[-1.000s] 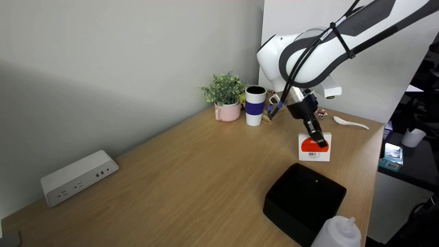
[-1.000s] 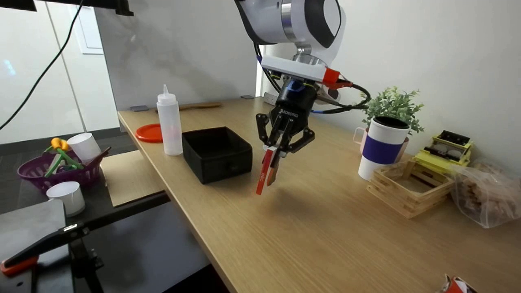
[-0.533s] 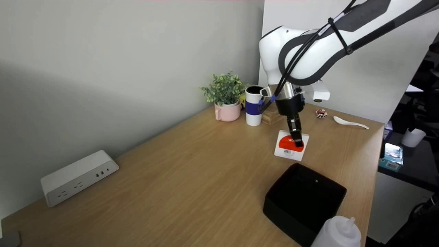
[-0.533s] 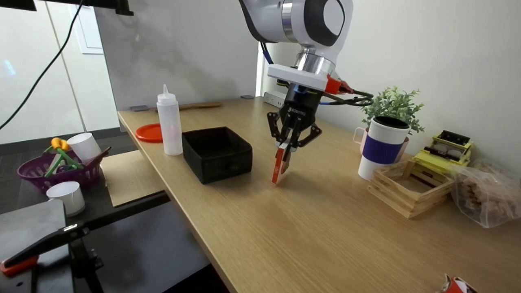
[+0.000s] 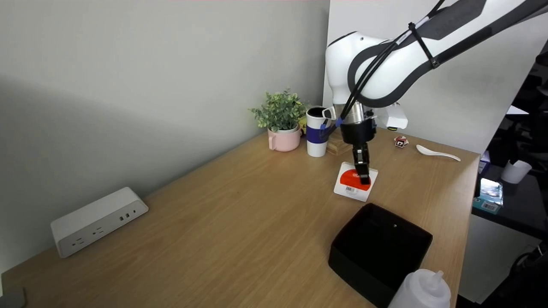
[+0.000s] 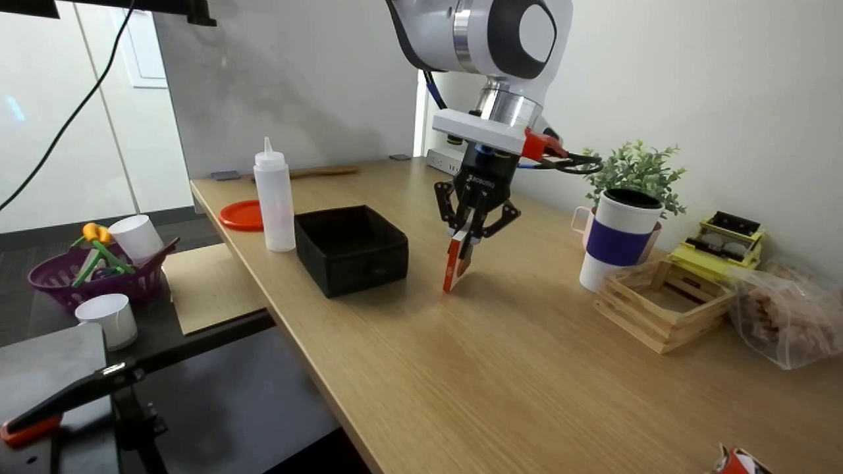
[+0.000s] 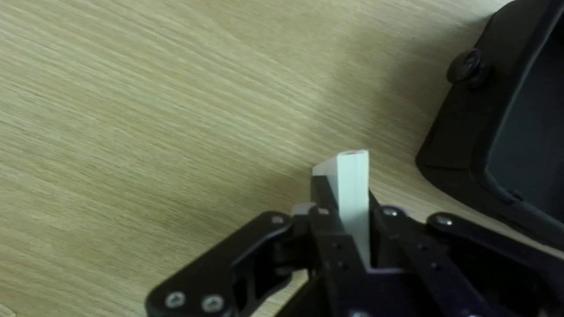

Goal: Remove the orange book from the black box

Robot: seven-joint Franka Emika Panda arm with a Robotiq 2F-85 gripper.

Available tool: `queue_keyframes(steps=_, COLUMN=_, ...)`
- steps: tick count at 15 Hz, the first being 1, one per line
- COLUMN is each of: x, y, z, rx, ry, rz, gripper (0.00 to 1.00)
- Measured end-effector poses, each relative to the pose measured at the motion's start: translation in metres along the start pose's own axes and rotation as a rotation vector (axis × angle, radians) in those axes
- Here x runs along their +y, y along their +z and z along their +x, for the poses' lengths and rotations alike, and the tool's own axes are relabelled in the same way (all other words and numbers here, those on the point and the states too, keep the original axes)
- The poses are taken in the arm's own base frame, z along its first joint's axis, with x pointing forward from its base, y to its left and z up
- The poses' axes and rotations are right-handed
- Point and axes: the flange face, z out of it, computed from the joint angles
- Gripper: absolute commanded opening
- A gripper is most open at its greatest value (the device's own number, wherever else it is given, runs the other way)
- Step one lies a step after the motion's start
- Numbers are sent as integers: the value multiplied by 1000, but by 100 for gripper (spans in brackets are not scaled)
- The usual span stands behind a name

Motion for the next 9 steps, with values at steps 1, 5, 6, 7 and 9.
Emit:
queue_keyframes(steps=1, x=0, y=0, z=1, rx=6, ry=5, rz=2, gripper=4)
queue_keyframes(steps=5, x=0, y=0, z=2, rx=21, ry=17, rz=5, gripper=11)
queue_keyframes(steps=6, x=0, y=0, z=2, rx=24, ry=19, rz=6, gripper=34)
queue_keyframes(steps=7, x=0, y=0, z=2, rx=26, ry=21, rz=7, gripper=40)
queue_keyframes(steps=9, x=-1, y=0, z=2, rx=29, ry=26, rz=9, gripper=53)
